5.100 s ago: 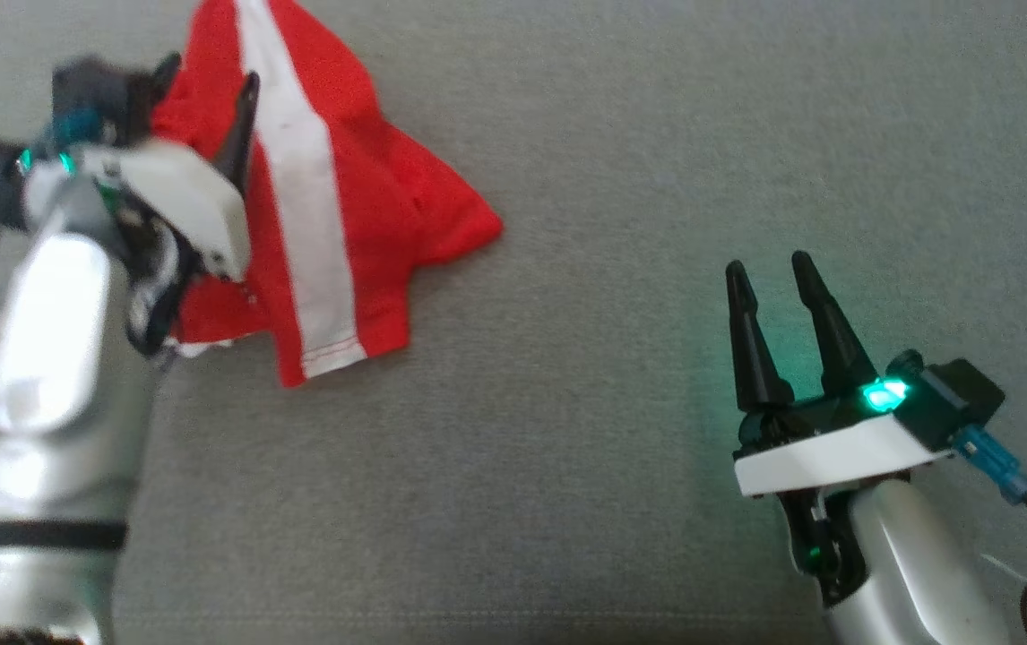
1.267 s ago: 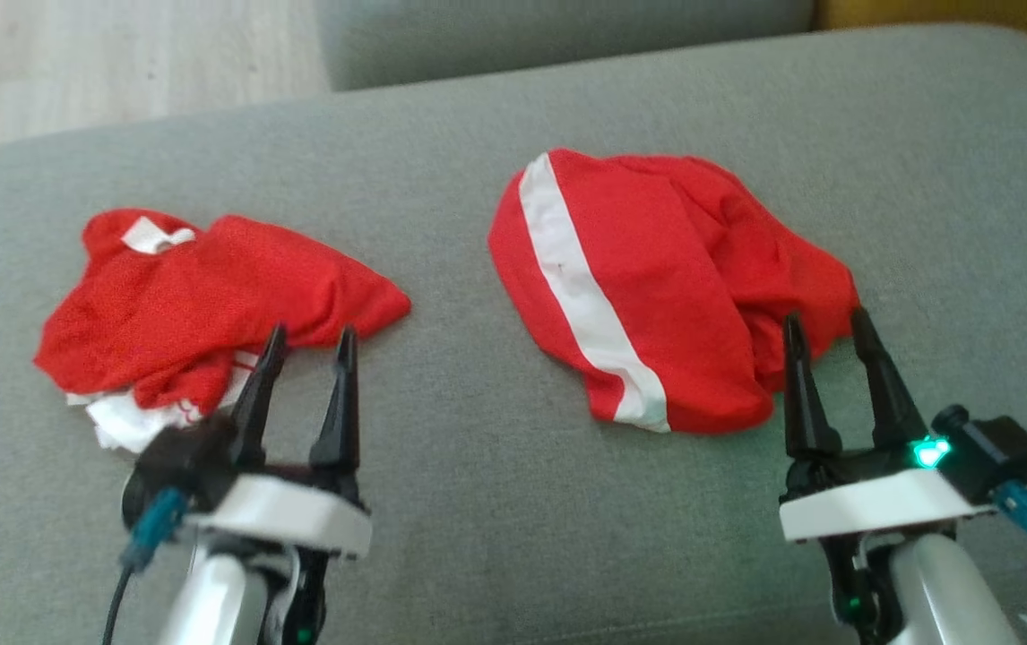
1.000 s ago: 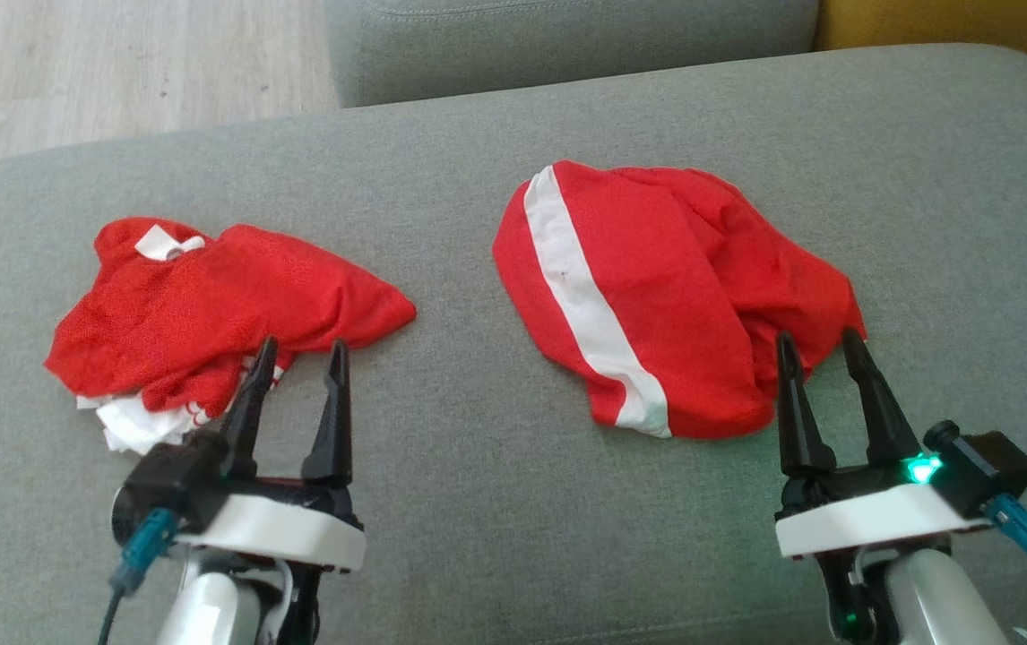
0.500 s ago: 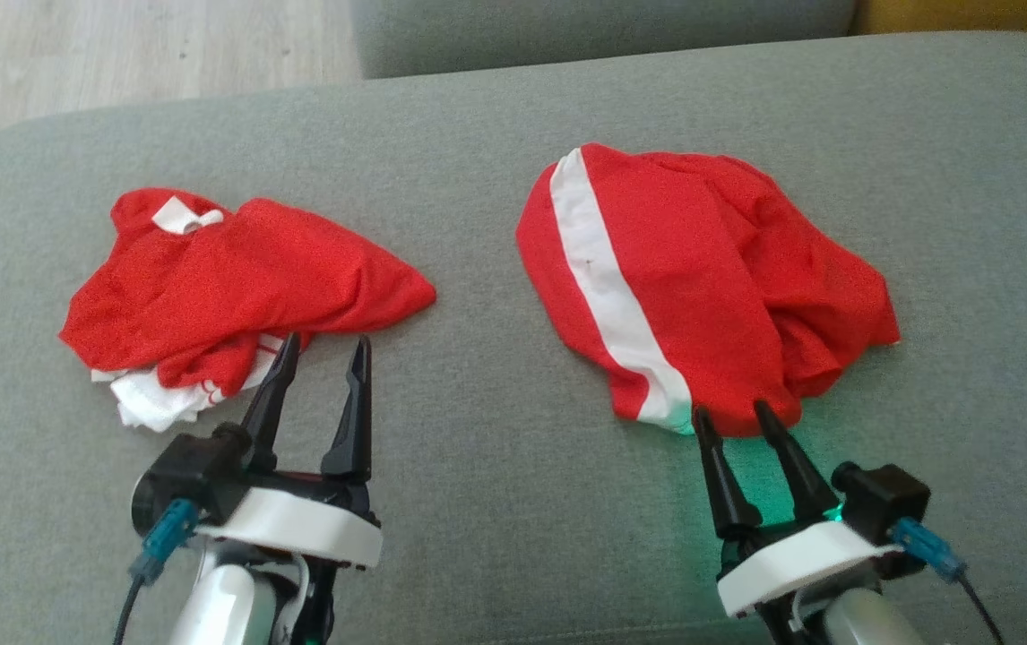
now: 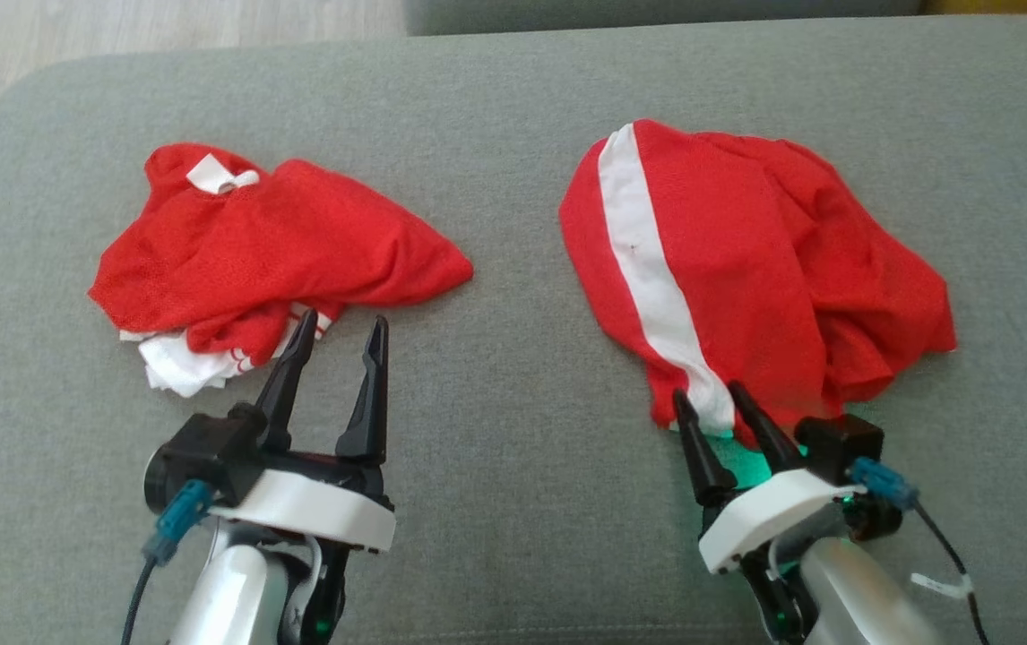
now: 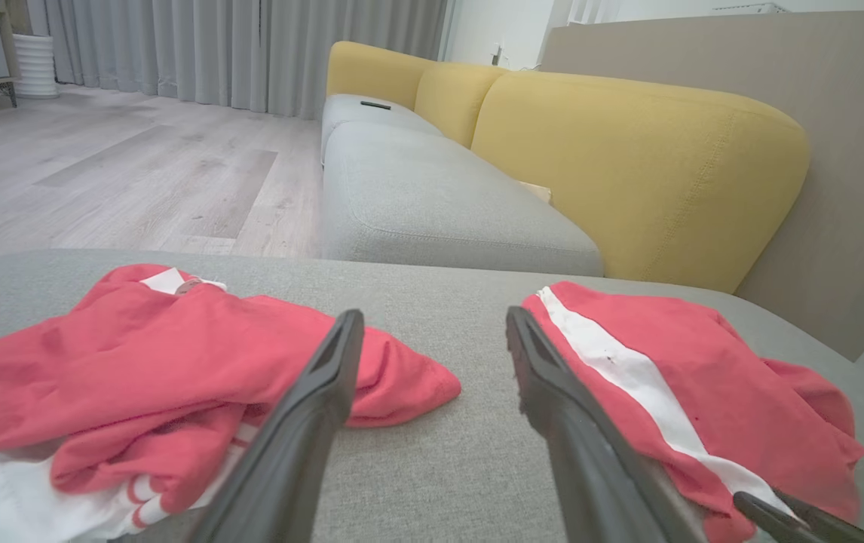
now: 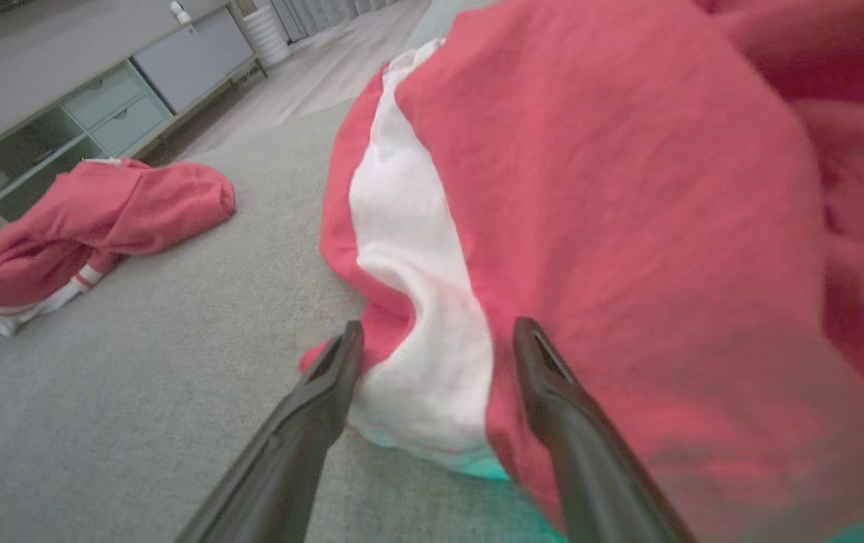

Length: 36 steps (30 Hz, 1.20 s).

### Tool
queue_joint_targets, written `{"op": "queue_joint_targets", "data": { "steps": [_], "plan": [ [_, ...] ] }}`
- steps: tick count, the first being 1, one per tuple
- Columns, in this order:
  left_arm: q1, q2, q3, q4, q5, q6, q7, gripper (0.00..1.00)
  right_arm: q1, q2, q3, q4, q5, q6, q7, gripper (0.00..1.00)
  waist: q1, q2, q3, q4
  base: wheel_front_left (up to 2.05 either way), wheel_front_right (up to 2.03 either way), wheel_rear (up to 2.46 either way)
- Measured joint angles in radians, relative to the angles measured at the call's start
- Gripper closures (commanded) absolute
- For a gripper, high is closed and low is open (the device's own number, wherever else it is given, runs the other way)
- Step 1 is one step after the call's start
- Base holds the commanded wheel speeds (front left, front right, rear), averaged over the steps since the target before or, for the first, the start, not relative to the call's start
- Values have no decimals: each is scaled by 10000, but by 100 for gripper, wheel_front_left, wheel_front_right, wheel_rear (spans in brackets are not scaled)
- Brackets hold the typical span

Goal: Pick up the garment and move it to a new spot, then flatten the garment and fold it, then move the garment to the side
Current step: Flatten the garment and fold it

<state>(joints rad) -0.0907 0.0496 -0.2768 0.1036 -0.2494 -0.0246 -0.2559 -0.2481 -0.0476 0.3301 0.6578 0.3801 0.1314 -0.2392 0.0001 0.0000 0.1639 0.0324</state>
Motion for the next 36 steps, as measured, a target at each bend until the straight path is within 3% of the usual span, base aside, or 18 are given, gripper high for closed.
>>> {"op": "queue_joint_targets", "data": {
  "steps": [3,4,5,6,11,15,23,27,28,29,36],
  "plan": [
    [-8,0,-4,10,0,71,0,0,-267,-6,255,552,65,0,-17,0,0,0,67,68,0,0,0],
    [-12,0,-4,13,0,71,0,0,-371,-8,318,719,134,0,-46,22,0,0,82,74,0,0,0],
    [-14,0,0,13,0,73,0,0,-486,-8,359,892,155,0,-86,74,0,0,94,68,0,0,0],
    [-15,0,0,15,0,77,0,0,-600,-8,380,1045,144,0,-88,100,0,0,103,54,0,0,0],
    [-16,0,40,31,-12,123,0,0,-1024,4,38,1632,-625,0,-88,100,0,0,42,-147,0,0,0],
    [-16,0,56,35,-182,165,0,0,-1000,-127,-1091,1655,-1801,0,-88,100,0,0,-124,-379,0,0,0],
    [15,0,27,21,-353,251,0,0,27,-1509,-3649,272,-4102,0,56,100,-1,0,-614,-806,0,0,0],
    [43,0,27,8,-393,291,0,0,591,-1636,-4972,-663,-4778,0,725,100,-1,0,-783,-970,0,0,0],
    [46,0,27,2,-445,291,0,0,677,-1624,-5239,-876,-4961,0,901,67,-1,0,-809,-998,0,0,0],
    [48,0,23,0,-454,291,0,0,769,-1588,-5457,-1118,-5139,0,982,0,-1,0,-828,-1016,0,0,0],
    [71,0,4,2,-529,286,0,0,1174,-531,-5239,-2746,-5041,0,1022,0,-1,0,-870,-1060,0,0,0]
  ]
}}
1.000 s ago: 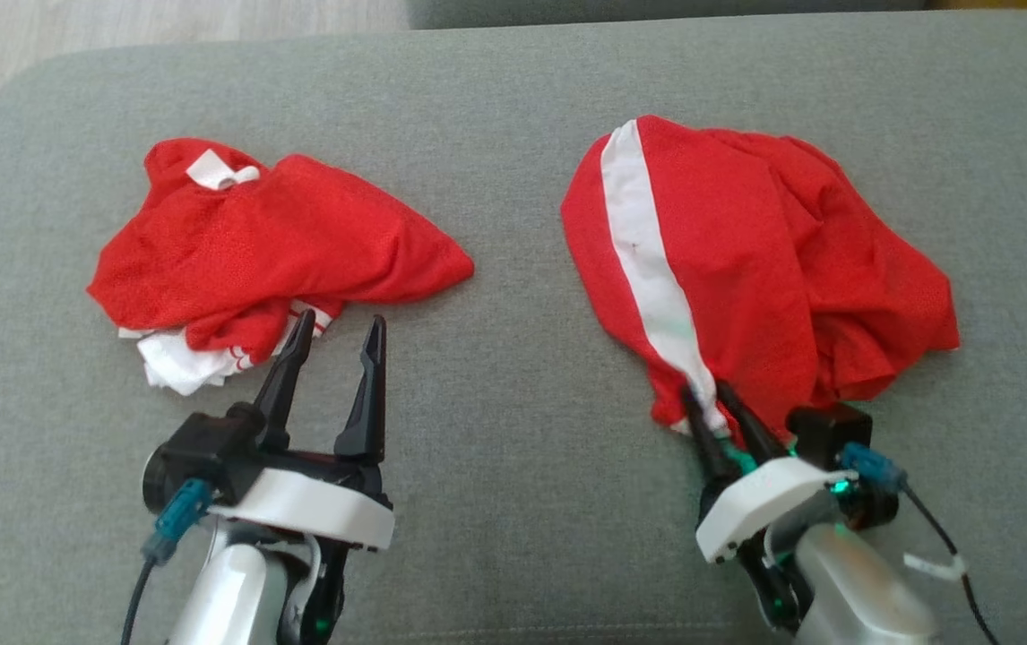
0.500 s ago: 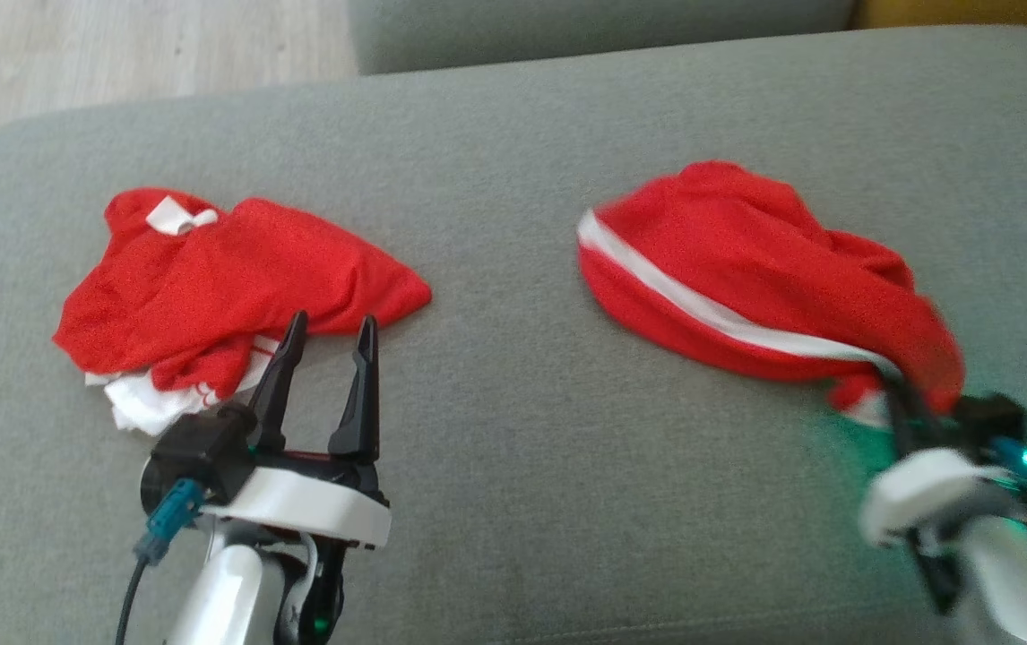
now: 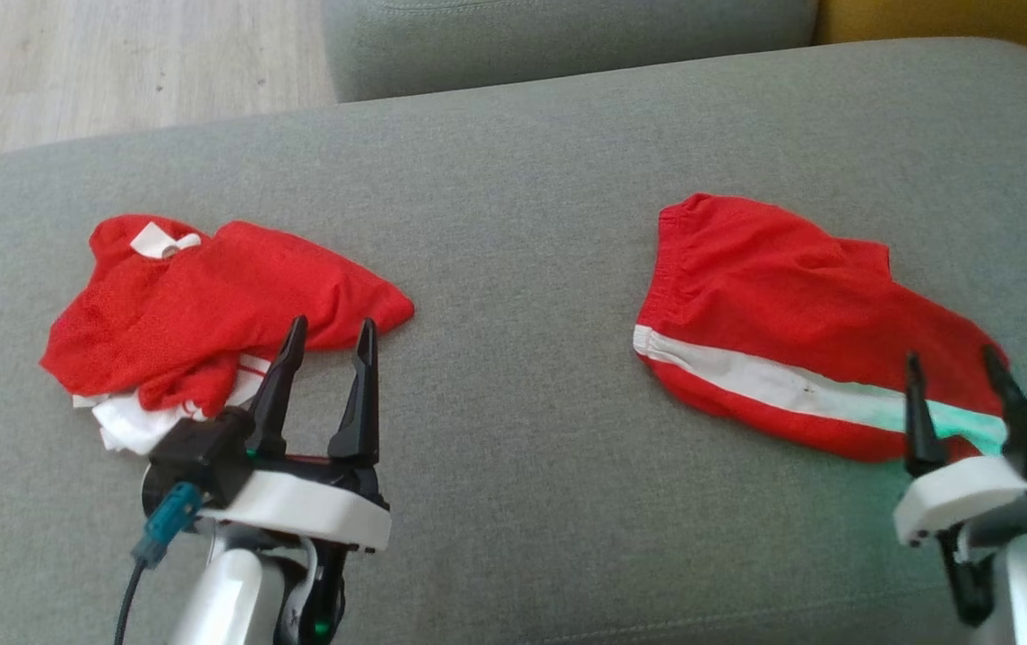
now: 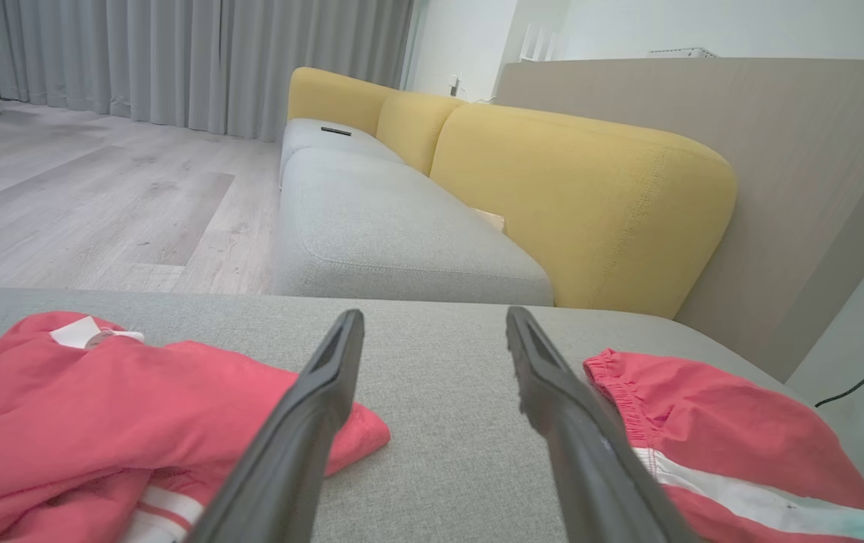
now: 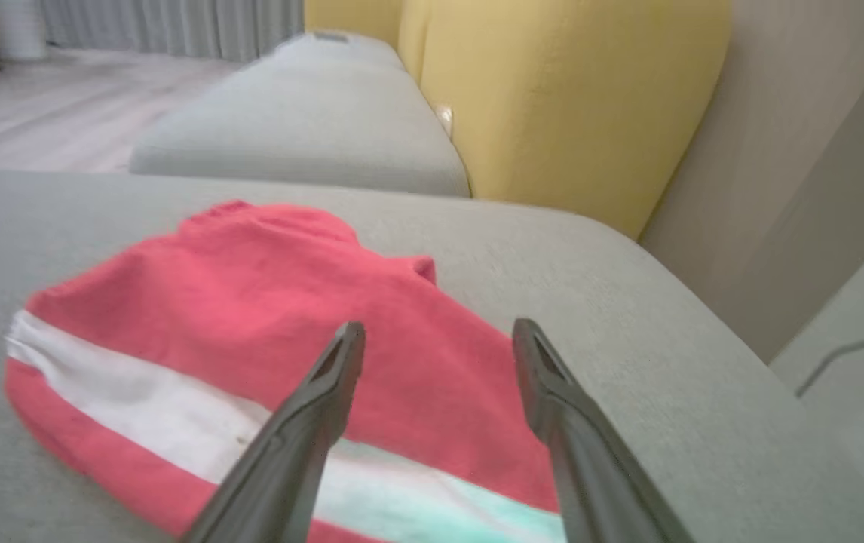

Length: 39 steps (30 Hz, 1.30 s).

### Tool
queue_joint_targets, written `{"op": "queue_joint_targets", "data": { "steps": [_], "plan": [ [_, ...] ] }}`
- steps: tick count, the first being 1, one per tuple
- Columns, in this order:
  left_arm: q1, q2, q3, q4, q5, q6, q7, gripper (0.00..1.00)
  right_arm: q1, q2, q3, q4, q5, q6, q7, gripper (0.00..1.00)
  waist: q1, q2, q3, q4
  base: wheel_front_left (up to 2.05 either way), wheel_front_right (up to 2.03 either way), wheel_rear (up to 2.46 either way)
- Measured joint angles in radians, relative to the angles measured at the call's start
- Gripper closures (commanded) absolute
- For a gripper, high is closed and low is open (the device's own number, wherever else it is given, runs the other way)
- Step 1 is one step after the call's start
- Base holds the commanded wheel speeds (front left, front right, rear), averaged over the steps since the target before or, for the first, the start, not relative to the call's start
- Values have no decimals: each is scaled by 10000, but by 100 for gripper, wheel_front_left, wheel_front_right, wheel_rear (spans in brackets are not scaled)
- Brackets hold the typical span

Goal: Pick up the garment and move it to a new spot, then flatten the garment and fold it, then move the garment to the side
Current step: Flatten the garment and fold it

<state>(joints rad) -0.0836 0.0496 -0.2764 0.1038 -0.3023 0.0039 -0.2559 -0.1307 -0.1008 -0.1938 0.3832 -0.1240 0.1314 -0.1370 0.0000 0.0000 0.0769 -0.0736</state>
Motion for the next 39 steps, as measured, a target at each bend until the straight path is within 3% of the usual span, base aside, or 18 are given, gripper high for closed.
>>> {"op": "queue_joint_targets", "data": {
  "steps": [6,11,16,31,35,36,37,38,39],
  "plan": [
    [-2,0,-12,2,2,-40,0,0,462,359,1243,-1294,1478,0,-474,0,0,0,43,85,0,0,0],
    [-3,0,-107,2,4,-128,0,0,492,479,2523,-1367,2520,0,-583,0,0,0,120,281,0,0,0],
    [-9,0,-380,8,17,-140,0,0,331,514,3047,-556,2771,0,-594,0,0,0,293,582,0,0,0],
    [-81,0,-940,155,-10,-128,0,0,-1881,510,2989,2874,2832,0,-54,0,1,0,861,1581,0,0,0],
    [-135,0,-951,153,-13,-113,0,0,-2434,504,3010,3586,3413,0,-109,0,1,0,1016,1715,0,0,0],
    [-183,0,-951,153,-13,-113,0,0,-2569,499,3068,3758,3496,0,-109,9,1,0,1056,1739,0,0,0],
    [-249,0,-949,151,-13,-113,0,0,-2699,491,3116,3927,3521,0,-113,80,1,0,1097,1761,0,0,0],
    [-320,-2,-947,148,-13,-113,0,0,-2806,493,3133,4065,3522,0,-155,100,1,0,1136,1777,0,0,0],
    [-373,-2,-947,148,-13,-113,0,0,-2902,491,3193,4174,3549,0,-274,100,1,0,1166,1790,0,0,0]
  ]
}}
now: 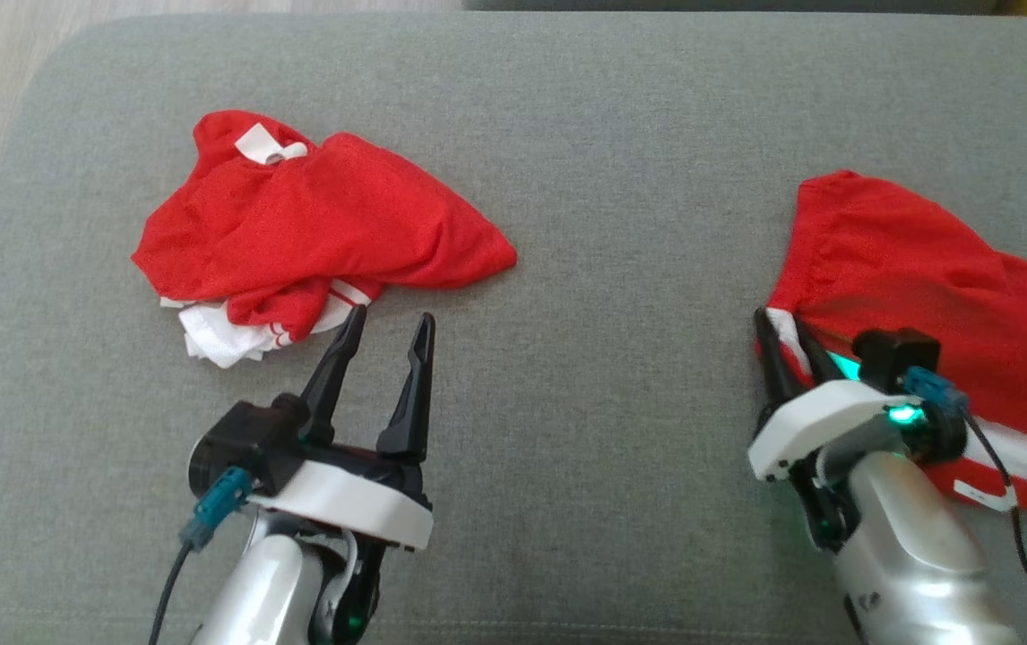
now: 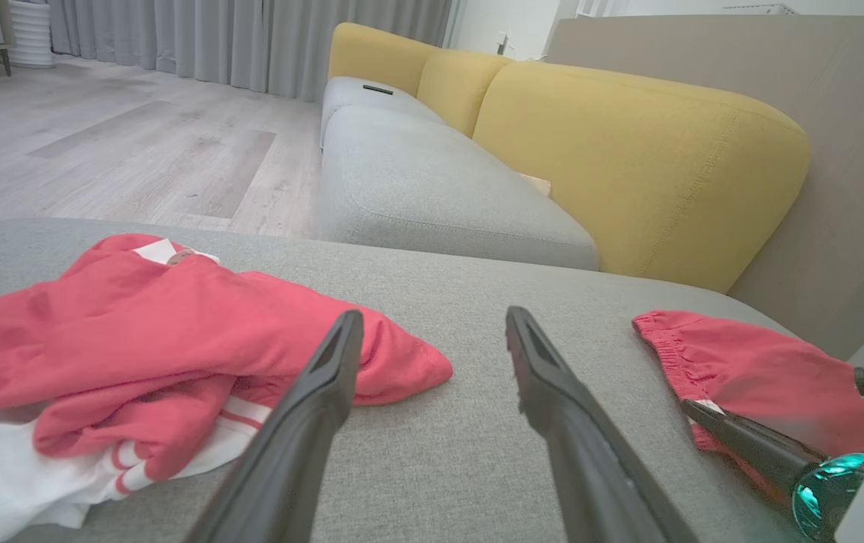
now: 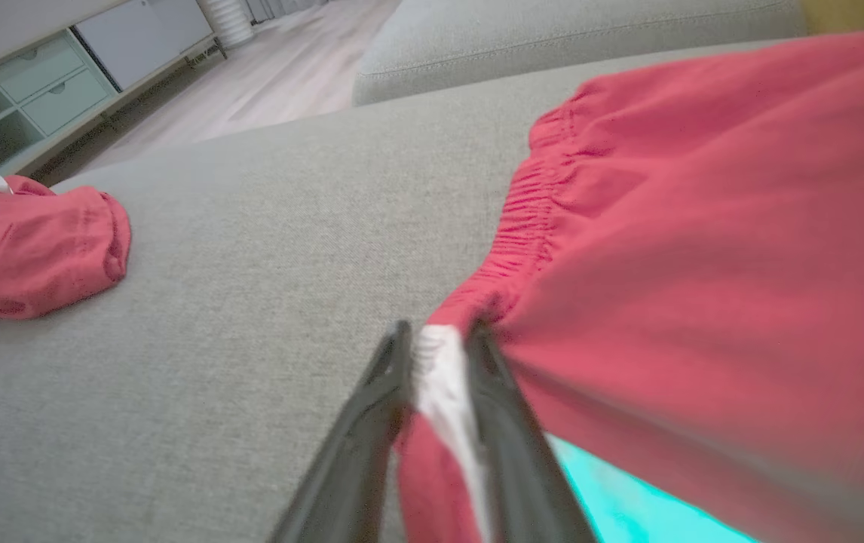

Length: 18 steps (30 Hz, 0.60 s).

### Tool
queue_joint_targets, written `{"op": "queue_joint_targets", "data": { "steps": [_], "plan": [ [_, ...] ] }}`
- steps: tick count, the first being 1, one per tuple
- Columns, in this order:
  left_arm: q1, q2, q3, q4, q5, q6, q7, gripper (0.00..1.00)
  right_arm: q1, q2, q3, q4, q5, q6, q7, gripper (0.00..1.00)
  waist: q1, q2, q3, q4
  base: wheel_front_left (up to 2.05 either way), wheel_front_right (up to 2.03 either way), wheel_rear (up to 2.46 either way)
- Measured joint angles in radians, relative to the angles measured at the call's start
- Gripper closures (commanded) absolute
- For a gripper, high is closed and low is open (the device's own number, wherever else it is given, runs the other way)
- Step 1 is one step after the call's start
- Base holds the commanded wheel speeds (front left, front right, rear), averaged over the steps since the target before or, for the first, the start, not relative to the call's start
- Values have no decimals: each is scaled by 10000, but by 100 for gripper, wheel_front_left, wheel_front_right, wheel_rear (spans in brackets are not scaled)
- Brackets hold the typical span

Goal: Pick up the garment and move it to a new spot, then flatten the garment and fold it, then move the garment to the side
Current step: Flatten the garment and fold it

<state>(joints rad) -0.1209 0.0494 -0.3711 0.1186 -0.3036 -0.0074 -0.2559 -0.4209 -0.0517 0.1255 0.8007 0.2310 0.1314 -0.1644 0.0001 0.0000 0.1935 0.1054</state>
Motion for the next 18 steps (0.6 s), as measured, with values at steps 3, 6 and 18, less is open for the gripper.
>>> {"op": "queue_joint_targets", "data": {
  "steps": [3,6,18],
  "plan": [
    [-81,-2,6,-2,0,0,0,0,-254,-38,802,13,575,0,-487,100,0,0,67,10,0,0,0],
    [-83,-4,4,-2,0,2,0,0,-420,-50,1783,-240,1124,0,-660,100,-1,0,63,-2,0,0,0],
    [-83,-4,84,10,-157,46,0,0,-610,-104,6169,-1037,3310,0,-746,100,-1,0,-114,27,0,0,0]
  ]
}}
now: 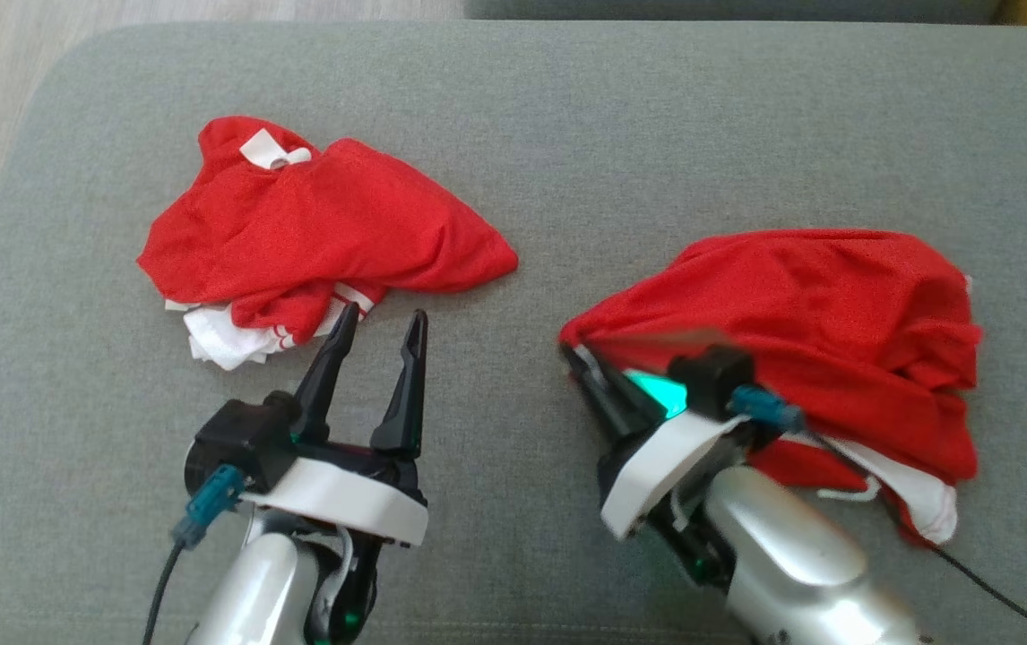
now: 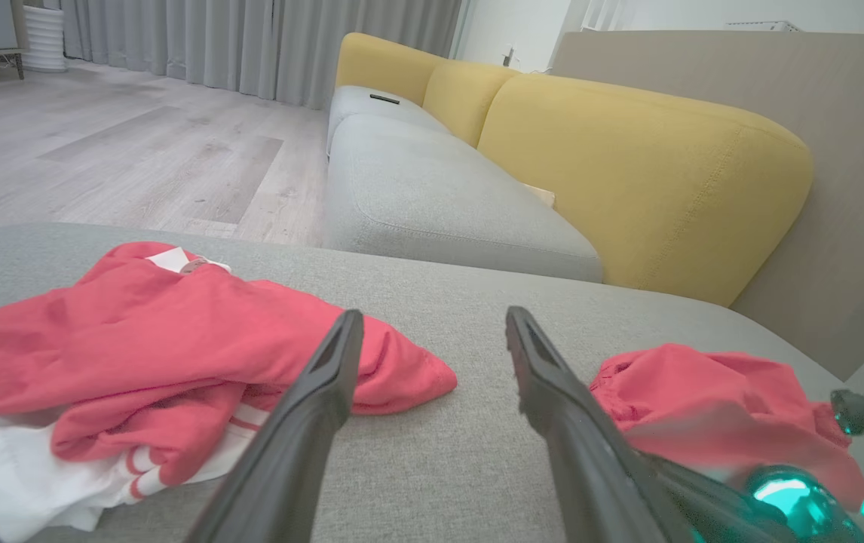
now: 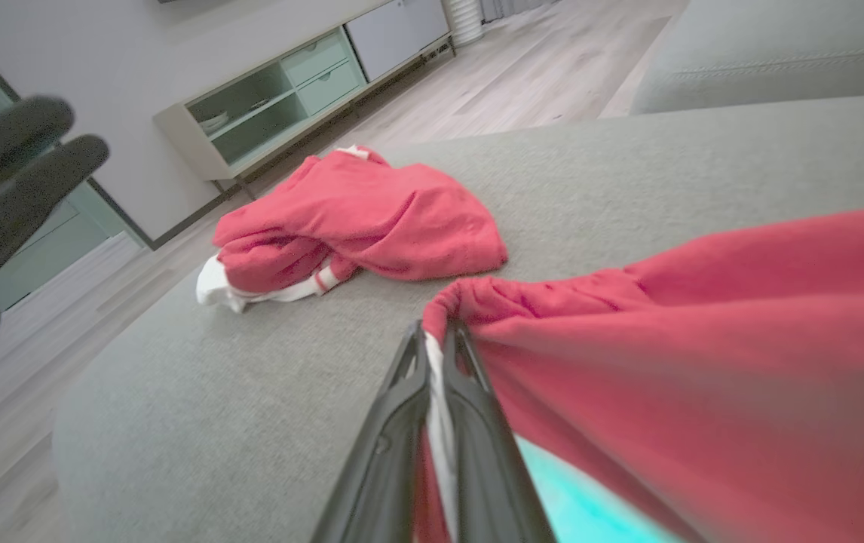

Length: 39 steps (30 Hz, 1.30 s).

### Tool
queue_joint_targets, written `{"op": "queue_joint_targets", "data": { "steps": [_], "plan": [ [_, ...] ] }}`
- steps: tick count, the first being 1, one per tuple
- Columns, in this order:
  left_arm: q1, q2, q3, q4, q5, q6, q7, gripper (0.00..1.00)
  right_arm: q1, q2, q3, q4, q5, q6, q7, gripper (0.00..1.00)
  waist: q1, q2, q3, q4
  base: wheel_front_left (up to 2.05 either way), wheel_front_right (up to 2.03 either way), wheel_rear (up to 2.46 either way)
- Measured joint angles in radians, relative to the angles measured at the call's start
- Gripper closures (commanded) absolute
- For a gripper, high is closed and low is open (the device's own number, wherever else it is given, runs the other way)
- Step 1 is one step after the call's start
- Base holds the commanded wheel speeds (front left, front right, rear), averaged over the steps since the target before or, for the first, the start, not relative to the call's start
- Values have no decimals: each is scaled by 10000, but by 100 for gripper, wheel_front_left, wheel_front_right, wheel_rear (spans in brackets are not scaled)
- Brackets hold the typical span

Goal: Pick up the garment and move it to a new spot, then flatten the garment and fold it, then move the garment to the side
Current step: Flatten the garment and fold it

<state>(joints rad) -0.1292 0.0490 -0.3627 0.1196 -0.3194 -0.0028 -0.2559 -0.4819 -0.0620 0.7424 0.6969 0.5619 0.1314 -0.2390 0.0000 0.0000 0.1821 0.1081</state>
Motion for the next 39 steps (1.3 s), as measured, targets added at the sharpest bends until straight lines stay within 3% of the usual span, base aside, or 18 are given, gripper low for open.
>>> {"op": "queue_joint_targets", "data": {
  "steps": [2,4,8,12,16,20,22,28,33,39],
  "plan": [
    [3,0,59,0,8,0,0,0,-3,2,462,69,224,0,10,100,0,0,-25,-20,0,0,0],
    [8,0,115,2,12,29,0,0,-24,0,771,268,330,0,10,0,0,0,-50,-57,0,0,0],
    [20,0,209,13,12,31,0,0,-87,-107,913,487,433,0,0,0,0,0,-137,-237,0,0,0],
    [42,0,291,50,13,27,0,0,-65,-433,389,435,441,0,-25,0,0,0,-269,-544,0,0,0],
    [76,0,470,115,13,-40,0,0,332,-970,-840,-38,90,0,-90,0,0,0,-424,-938,0,0,0],
    [213,0,533,196,13,-155,0,0,1407,-1302,-2796,-817,-660,0,-92,0,0,0,-542,-1376,0,0,0],
    [253,0,529,255,15,-163,0,0,1746,-1302,-3323,-1001,-848,0,-92,0,-1,0,-563,-1485,0,0,0],
    [265,0,520,520,13,-251,0,0,3651,-767,-6217,-2013,-1866,0,-92,0,-1,0,-614,-2042,0,0,0],
    [266,0,497,702,13,-251,0,0,4600,-128,-6690,-2232,-2150,0,-90,0,0,0,-617,-2236,0,0,0],
    [267,0,489,754,13,-253,0,0,4620,-12,-6813,-2345,-2215,0,27,0,0,0,-610,-2283,0,0,0]
  ]
}}
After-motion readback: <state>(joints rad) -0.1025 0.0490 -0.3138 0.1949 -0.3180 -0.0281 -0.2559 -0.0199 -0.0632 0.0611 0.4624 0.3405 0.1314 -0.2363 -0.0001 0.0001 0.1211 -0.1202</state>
